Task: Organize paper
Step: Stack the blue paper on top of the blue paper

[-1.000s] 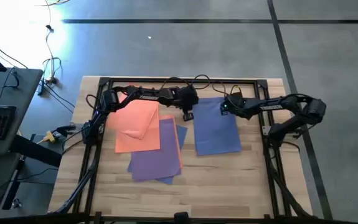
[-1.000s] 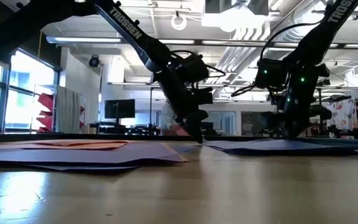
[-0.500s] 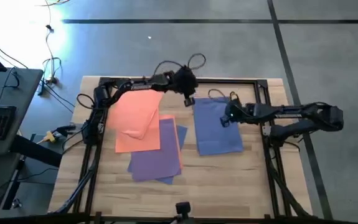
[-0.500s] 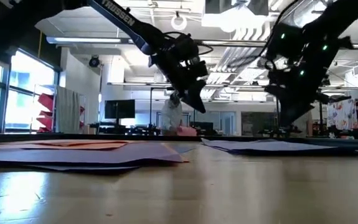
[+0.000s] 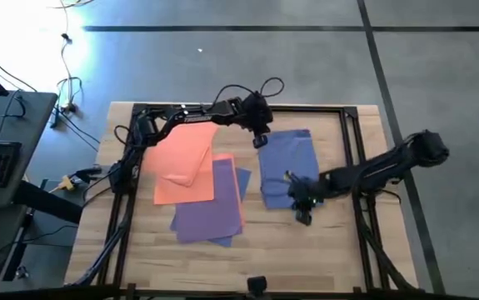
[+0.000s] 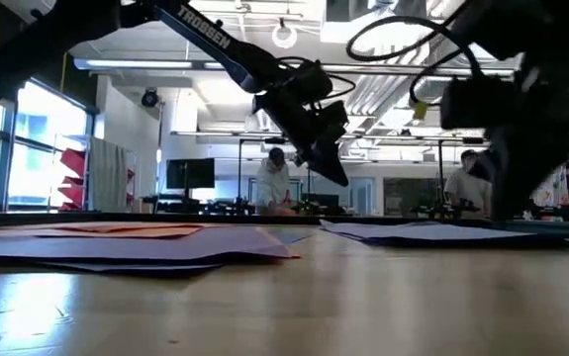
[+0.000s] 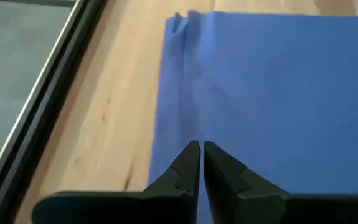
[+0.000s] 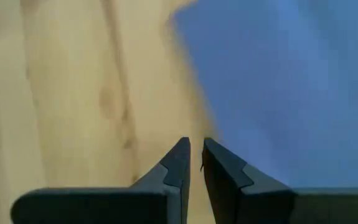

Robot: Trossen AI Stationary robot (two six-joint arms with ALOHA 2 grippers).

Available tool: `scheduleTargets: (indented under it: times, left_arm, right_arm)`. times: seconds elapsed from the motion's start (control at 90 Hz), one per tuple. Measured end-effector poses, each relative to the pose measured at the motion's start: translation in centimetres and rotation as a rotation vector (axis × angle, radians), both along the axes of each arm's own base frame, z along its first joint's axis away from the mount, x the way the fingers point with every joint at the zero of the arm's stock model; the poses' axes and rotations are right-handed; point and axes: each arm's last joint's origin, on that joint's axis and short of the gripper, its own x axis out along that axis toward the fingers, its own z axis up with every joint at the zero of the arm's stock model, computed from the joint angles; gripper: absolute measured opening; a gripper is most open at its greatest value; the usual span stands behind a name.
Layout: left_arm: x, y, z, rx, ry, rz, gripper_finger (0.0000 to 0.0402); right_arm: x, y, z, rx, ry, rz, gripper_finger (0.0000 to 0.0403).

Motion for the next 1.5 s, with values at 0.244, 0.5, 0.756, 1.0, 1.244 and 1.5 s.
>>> scheduleTargets:
  times: [0.244,0.5,0.756,1.0,1.244,1.5]
  left_arm:
    - [0.2,-0.9,-0.1,-0.006,0.025,-0.015,0.0000]
    - [0.3,-1.6,-0.3,0.010,0.056,-0.031,0.0000]
    - [0.0,-2.1,-0.4,0.003,0.105,-0.033,0.0000]
    - [-1.7,-3.6,2.4,0.044,0.213,-0.035,0.0000]
    - [-6.5,-4.8,7.1,0.059,0.168,-0.035,0.0000]
    - [-14.5,-5.3,8.3,0.036,-0.002,0.158,0.0000]
  right_arm:
    - [0.7,0.6,-2.2,-0.134,0.028,-0.063,0.0027]
    - [1.3,-0.8,-2.2,-0.225,-0.017,-0.161,0.0027]
    - [1.5,-1.9,-2.2,-0.273,-0.021,-0.158,0.0027]
    - [1.1,-1.1,0.1,-0.107,-0.113,-0.078,0.0024]
    - [0.3,-4.9,-0.2,-0.311,-0.265,-0.476,0.0002]
    - [0.3,-9.0,-1.9,-0.342,-0.358,-0.644,0.0000]
